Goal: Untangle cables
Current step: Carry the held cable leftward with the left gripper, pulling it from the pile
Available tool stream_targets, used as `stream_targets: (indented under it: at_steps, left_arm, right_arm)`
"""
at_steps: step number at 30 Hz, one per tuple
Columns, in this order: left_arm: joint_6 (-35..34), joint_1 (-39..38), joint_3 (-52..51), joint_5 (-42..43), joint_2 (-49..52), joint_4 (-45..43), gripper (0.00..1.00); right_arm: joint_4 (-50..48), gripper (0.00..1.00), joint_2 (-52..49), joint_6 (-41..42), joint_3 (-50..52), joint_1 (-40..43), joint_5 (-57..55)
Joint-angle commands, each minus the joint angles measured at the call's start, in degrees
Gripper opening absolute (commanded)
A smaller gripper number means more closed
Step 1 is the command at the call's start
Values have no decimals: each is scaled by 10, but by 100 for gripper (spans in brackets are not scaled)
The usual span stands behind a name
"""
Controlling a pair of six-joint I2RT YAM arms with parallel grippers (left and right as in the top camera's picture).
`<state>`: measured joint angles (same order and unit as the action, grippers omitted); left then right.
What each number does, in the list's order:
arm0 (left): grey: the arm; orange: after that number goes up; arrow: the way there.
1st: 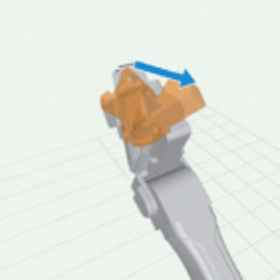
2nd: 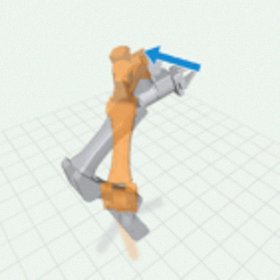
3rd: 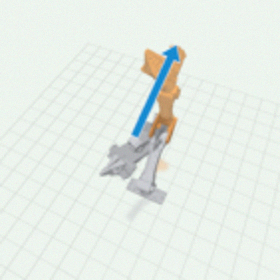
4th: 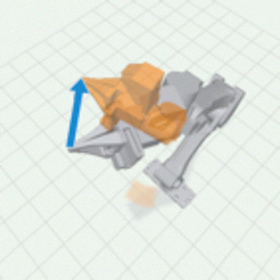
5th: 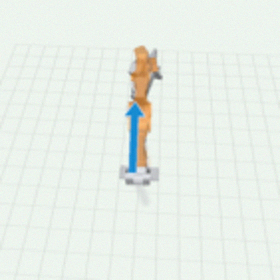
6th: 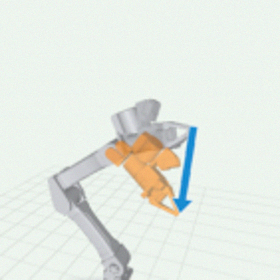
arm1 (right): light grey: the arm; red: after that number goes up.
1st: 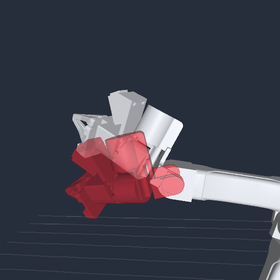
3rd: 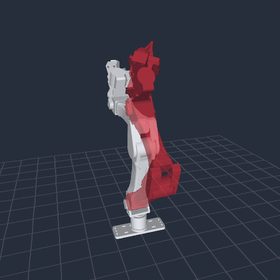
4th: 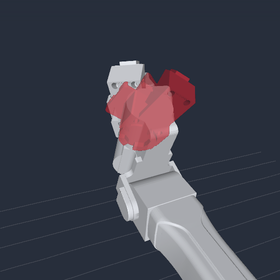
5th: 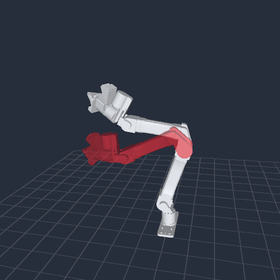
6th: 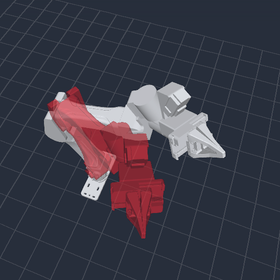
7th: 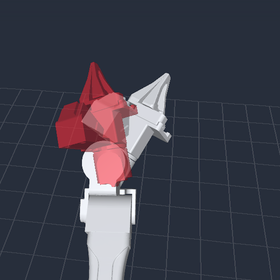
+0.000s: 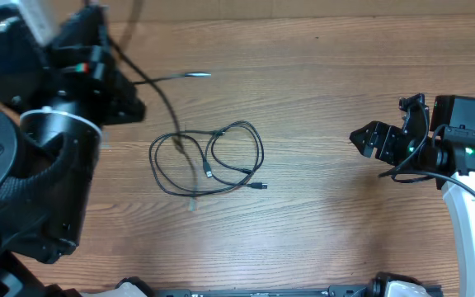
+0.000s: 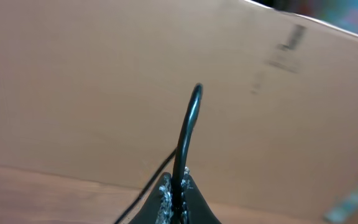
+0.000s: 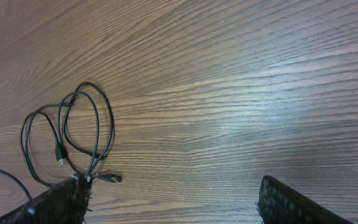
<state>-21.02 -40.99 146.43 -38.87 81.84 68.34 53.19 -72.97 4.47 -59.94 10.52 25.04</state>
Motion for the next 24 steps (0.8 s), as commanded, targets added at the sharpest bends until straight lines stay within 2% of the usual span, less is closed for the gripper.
stream_targets:
  at_steps: [1, 4, 10, 13, 17, 24]
  left_arm:
    - [-8, 2, 9, -141, -7, 13, 4]
    - [-8, 2, 9, -196, -12, 35, 4]
    - [2, 2, 9, -370, -13, 75, 4]
    - [33, 2, 9, -388, -14, 92, 4]
    - [35, 2, 9, -393, -15, 136, 4]
    - [35, 16, 9, -395, -29, 151, 4]
  right_arm:
    - [-1, 85, 0, 0, -11, 2, -6]
    - [-1, 85, 0, 0, -11, 2, -6]
    - [0, 85, 0, 0, -11, 2, -6]
    - [2, 85, 0, 0, -11, 2, -6]
    - [3, 85, 0, 0, -11, 2, -6]
    - [3, 85, 0, 0, -11, 2, -6]
